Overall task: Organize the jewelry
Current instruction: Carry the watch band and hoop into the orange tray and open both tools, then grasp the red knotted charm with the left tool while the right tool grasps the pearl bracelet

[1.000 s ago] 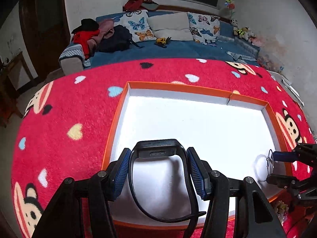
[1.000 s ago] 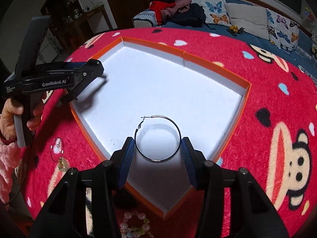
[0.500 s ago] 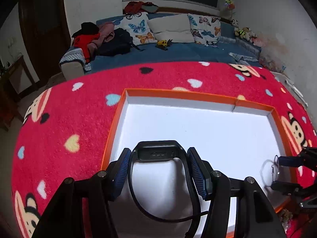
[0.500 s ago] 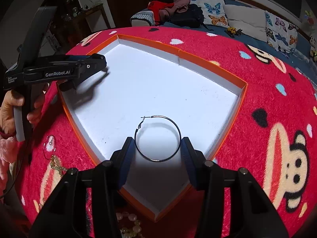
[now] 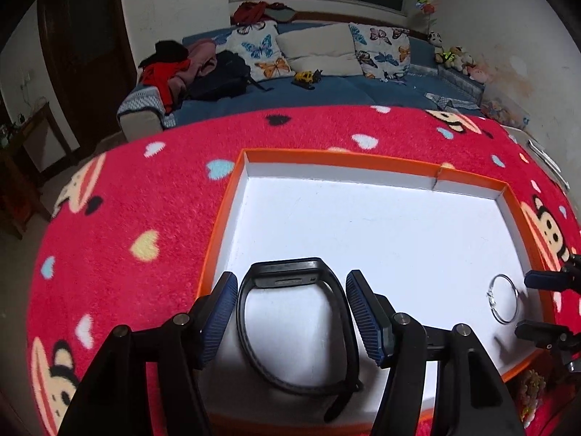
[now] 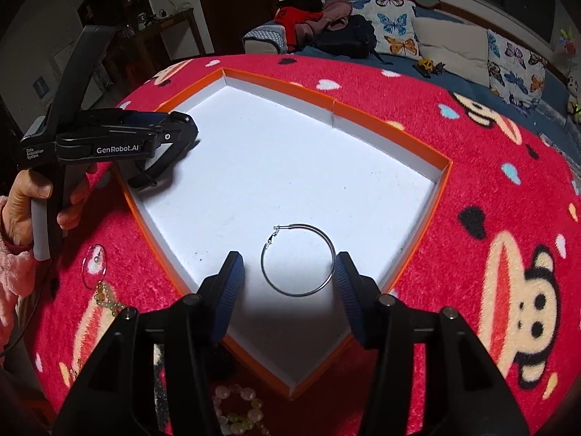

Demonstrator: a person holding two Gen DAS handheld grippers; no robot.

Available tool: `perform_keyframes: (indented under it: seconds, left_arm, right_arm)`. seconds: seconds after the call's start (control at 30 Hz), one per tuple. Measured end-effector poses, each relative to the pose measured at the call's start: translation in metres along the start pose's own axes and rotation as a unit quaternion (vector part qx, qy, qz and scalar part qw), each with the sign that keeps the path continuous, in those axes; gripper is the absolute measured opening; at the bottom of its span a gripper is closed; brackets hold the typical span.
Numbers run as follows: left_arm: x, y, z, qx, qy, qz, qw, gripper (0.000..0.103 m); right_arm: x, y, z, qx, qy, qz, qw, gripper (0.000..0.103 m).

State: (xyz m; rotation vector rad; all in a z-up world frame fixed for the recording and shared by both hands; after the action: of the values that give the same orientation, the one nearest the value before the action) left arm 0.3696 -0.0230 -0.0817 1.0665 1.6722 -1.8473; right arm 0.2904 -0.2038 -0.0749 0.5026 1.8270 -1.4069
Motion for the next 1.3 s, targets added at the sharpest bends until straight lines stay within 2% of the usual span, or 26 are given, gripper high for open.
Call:
perform_keyframes:
  seconds: [0.3,0.7,0.87,1.0,1.17,1.3]
  left_arm:
    - [0.012,-0.062,0.010,0.002,0.003,0.023,0.9997,0.067]
    - [0.076,-0.150,0.035,0.032,-0.030,0.040,0.9982,0.067]
    - [0.102,-0.172,0.047,0.049,-0.050,0.041,0.9967,0.067]
    - [0.117,-0.184,0.057,0.046,-0.045,0.043,0.9970,0.067]
    - [0.125,-0.198,0.069,0.052,-0.044,0.052,0.9963,0.067]
    - [0.129,-0.205,0.077,0.055,-0.039,0.054,0.9963,0.067]
  right_arm:
    - [0.009,-0.034,-0.016,-0.006,0.004,0.020,1.000,0.058]
    - [0.056,-0.085,-0.034,-0.009,-0.005,0.031,0.999,0.059]
    - [0.079,-0.094,-0.038,-0.019,0.005,0.021,1.000,0.059]
    - [0.092,-0.093,-0.038,-0.020,0.010,0.010,1.000,0.059]
    - [0.093,-0.089,-0.032,-0.015,0.023,0.011,1.000,0.058]
    - [0.094,-0.089,-0.032,-0.017,0.022,0.010,1.000,0.052]
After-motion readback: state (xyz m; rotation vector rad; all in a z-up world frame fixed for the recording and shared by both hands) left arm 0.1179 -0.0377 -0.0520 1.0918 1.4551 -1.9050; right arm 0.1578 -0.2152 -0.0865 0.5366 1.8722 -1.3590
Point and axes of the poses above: each gripper's, at about its wrist camera, not at the fingertips, and y roughly the way its jaws point, z to its right, x to its underside, the point moved 6 cm from there along y, roughly the way its jaws point, and after that the axes turned 15 degrees about z, right-handed, at the moved point
